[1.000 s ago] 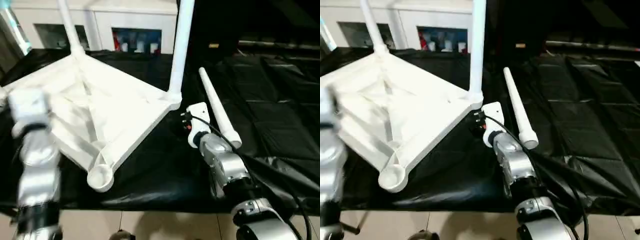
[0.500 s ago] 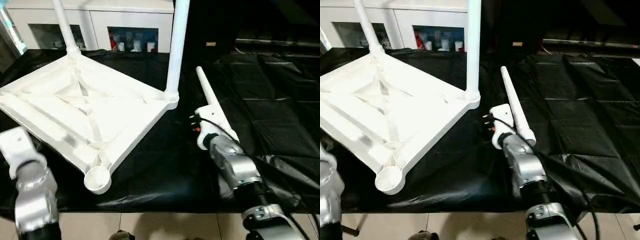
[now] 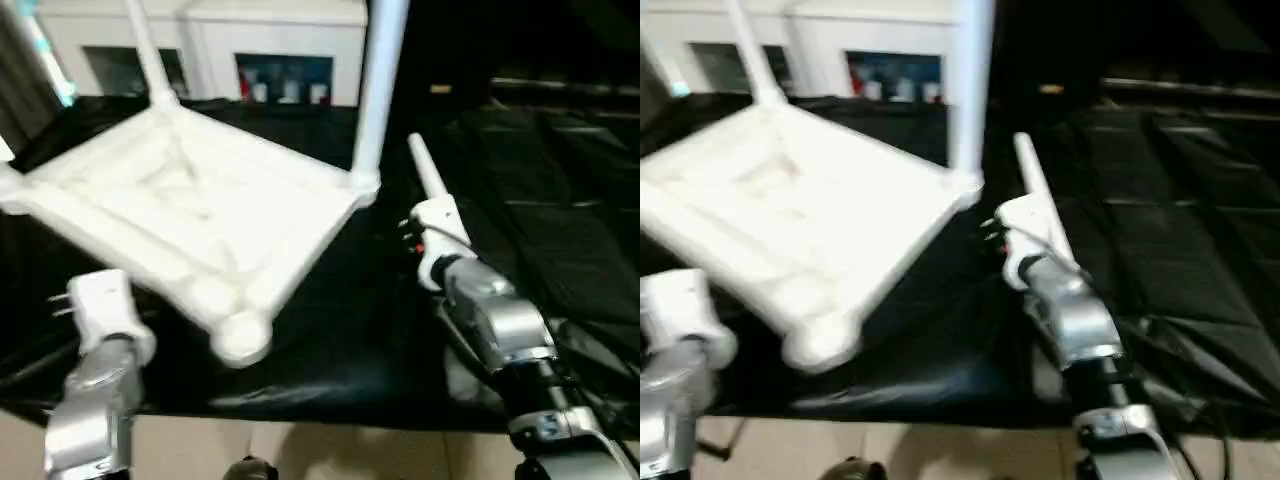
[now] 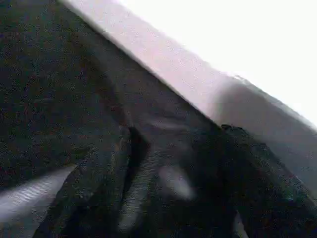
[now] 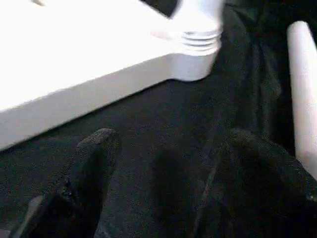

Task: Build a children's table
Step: Rotate table base

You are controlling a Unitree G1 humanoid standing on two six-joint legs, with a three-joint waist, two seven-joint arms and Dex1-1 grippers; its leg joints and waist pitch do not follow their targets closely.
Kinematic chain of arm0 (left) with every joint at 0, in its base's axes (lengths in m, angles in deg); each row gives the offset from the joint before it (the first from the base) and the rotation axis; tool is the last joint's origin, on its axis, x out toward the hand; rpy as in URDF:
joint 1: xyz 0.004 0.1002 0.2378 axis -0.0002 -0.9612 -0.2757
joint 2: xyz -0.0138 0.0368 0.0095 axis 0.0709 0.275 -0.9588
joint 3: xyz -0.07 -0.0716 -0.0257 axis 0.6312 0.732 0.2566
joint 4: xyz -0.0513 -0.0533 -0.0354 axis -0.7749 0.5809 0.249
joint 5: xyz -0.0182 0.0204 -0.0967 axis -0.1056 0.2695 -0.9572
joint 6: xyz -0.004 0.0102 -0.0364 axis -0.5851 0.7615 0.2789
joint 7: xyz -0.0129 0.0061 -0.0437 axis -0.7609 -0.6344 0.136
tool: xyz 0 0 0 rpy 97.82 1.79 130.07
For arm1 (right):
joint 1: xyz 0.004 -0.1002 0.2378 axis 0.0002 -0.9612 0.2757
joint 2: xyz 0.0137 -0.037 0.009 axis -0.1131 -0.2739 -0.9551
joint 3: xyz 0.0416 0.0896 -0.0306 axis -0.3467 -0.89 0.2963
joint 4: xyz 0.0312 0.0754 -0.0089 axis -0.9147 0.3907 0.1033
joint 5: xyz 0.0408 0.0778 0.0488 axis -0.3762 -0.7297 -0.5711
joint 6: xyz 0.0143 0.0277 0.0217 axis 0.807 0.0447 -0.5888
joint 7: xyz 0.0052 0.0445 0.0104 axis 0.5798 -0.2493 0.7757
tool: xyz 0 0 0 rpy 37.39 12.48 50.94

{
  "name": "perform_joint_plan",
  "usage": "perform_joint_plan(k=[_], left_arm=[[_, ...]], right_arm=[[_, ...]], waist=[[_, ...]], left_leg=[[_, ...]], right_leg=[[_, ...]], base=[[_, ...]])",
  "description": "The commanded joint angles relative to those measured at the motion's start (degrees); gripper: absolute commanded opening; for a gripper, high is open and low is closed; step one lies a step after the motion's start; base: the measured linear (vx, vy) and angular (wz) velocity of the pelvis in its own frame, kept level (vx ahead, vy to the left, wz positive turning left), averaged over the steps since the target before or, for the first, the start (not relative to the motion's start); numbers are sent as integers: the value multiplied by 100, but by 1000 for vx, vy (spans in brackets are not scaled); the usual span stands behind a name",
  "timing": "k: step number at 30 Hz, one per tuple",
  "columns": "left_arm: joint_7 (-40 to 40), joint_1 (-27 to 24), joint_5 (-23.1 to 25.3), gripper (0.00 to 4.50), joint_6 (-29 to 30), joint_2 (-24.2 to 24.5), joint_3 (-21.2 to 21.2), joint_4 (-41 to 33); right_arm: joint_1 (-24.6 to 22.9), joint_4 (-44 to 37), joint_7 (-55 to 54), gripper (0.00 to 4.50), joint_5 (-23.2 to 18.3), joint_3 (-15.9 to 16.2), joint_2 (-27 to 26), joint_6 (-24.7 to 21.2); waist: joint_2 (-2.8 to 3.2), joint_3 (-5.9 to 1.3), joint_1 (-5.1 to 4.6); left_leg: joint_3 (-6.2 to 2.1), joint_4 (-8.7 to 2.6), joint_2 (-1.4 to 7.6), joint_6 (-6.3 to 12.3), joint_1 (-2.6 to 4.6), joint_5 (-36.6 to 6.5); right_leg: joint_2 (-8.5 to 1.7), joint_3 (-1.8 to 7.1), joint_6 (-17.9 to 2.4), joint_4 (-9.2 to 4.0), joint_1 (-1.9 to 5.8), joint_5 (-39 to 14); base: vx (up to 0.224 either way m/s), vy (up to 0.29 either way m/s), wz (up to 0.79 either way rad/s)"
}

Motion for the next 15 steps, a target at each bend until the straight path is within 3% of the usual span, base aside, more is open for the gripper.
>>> perform_joint_plan(k=[1,6,7,9,11,15], left_arm=[[411,-65,-160,317,81,42,-367,101],[1210,-19,-269,317,75,361,-942,19],[1346,17,-301,320,83,390,-1040,10],[1550,43,-374,320,102,403,-1179,-67],[1855,22,-415,320,-137,500,-1389,-141],[2263,-5,-394,320,-688,701,-1624,-286]], right_arm=[[75,-165,-48,382,1,-137,113,-271],[341,-130,-317,382,-50,-464,271,-847],[397,-122,-361,410,-60,-522,314,-1023],[453,-145,-432,410,-109,-651,348,-1242],[497,-194,-393,440,-142,-671,417,-1467],[649,-44,-351,440,-203,-774,500,-1659]], waist=[[47,-352,-25],[44,-393,-41],[39,-397,-47],[32,-417,-39],[20,-420,-32],[2,-436,-36]], left_leg=[[-161,-439,224,-171,171,-2056],[-148,-420,210,-245,155,-1775],[-138,-410,204,-235,163,-1729],[-129,-395,205,-219,156,-1596],[-128,-390,201,-207,152,-1522],[-117,-377,207,-179,141,-1379]], right_leg=[[-290,310,-623,-518,139,-1672],[-281,309,-690,-461,181,-1299],[-276,311,-708,-457,180,-1265],[-290,316,-739,-443,197,-1206],[-296,311,-747,-441,207,-1195],[-301,316,-763,-414,220,-1073]], base=[[0,0,0],[0,0,0],[0,0,0],[0,0,0],[0,0,0],[0,0,0]])
